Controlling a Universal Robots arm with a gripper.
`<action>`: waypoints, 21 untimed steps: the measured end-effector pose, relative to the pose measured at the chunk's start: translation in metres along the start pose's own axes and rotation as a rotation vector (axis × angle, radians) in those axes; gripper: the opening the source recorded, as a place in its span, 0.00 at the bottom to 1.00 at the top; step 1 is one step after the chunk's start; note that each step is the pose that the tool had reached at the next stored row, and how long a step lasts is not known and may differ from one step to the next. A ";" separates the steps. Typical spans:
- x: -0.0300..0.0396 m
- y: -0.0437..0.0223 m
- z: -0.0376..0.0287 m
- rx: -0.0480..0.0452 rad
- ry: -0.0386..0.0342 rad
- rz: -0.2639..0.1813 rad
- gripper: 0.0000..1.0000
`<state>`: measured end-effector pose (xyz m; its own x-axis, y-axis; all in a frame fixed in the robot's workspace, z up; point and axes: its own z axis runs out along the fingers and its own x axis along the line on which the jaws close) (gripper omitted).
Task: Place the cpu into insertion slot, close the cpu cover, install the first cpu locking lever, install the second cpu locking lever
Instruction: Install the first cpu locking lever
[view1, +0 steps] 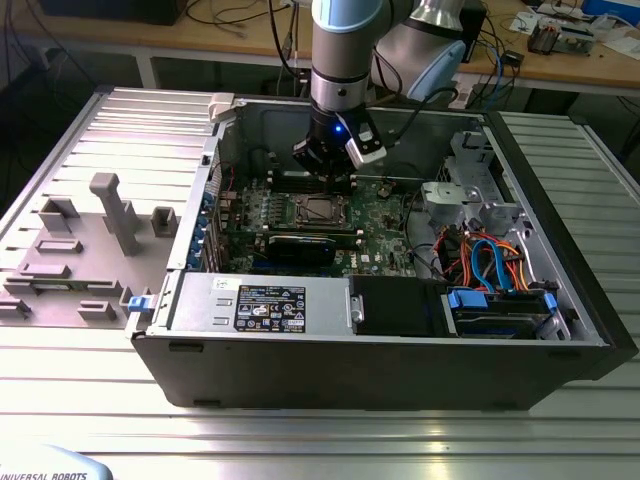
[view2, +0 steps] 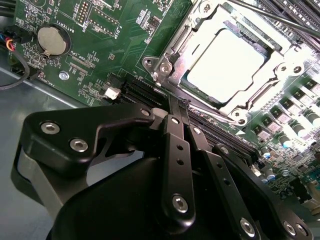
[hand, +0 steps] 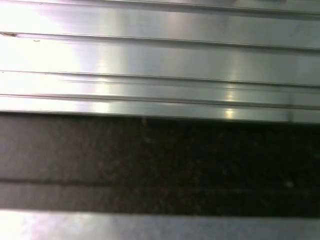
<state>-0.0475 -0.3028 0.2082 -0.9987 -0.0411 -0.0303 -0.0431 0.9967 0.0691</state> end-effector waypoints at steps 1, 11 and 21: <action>0.0000 -0.0001 0.0002 0.0018 0.0001 0.000 0.11; -0.0007 -0.0020 0.0050 0.0050 0.0002 0.000 0.11; -0.0007 -0.0029 0.0011 0.0051 0.0000 0.001 0.11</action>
<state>-0.0466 -0.3056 0.2070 -0.9987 -0.0405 -0.0303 -0.0424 0.9970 0.0640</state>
